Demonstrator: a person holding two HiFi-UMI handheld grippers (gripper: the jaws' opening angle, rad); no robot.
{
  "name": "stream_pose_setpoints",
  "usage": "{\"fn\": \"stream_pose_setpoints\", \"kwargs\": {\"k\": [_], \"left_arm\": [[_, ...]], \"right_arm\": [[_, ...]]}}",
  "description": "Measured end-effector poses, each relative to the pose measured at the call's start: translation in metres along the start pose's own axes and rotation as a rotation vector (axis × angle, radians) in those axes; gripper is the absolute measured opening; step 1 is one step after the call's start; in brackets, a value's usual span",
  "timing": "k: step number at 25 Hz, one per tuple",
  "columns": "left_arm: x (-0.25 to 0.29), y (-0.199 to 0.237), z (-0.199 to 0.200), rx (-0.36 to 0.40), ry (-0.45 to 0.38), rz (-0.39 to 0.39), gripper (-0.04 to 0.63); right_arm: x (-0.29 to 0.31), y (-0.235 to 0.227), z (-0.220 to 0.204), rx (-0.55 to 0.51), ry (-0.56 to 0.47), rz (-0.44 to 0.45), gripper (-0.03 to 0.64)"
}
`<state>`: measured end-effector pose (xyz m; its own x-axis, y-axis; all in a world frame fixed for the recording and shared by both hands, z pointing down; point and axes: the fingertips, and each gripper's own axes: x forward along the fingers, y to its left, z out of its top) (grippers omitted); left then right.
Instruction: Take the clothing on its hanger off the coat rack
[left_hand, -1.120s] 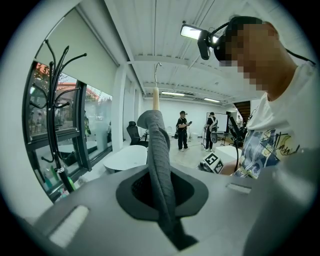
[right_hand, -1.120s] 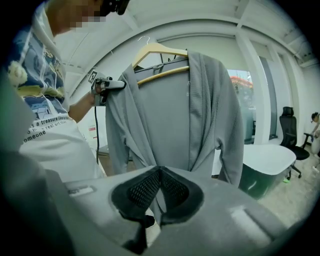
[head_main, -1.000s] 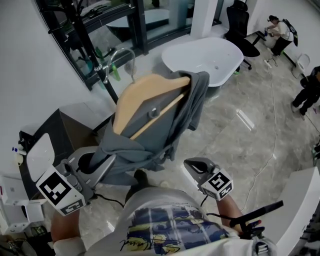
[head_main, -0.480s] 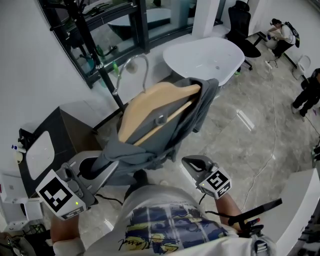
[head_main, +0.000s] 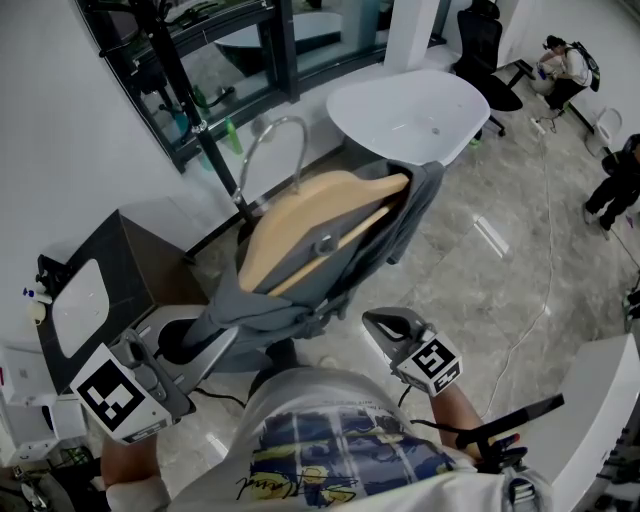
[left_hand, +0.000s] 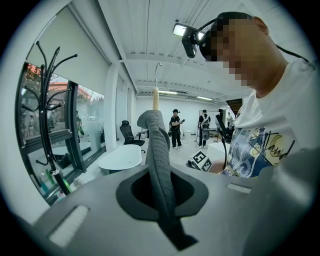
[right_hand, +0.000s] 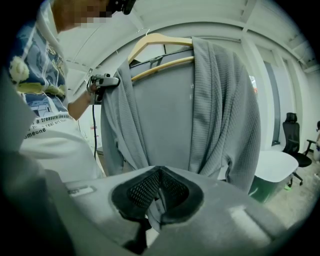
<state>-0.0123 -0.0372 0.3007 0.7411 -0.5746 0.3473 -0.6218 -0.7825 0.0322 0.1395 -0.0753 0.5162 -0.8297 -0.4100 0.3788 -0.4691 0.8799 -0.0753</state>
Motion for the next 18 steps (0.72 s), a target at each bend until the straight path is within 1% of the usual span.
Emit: {"fn": "stream_pose_setpoints", "kwargs": {"k": [9, 18], "left_arm": [[-0.0012, -0.0057, -0.0054, 0.013, 0.006, -0.027, 0.006], [-0.0016, -0.0001, 0.0018, 0.010, 0.018, -0.038, 0.006]], "right_arm": [[0.0044, 0.0056, -0.0035, -0.011, 0.008, 0.009, 0.002], [0.0076, 0.0068, 0.0037, -0.008, 0.016, 0.016, 0.002]]}}
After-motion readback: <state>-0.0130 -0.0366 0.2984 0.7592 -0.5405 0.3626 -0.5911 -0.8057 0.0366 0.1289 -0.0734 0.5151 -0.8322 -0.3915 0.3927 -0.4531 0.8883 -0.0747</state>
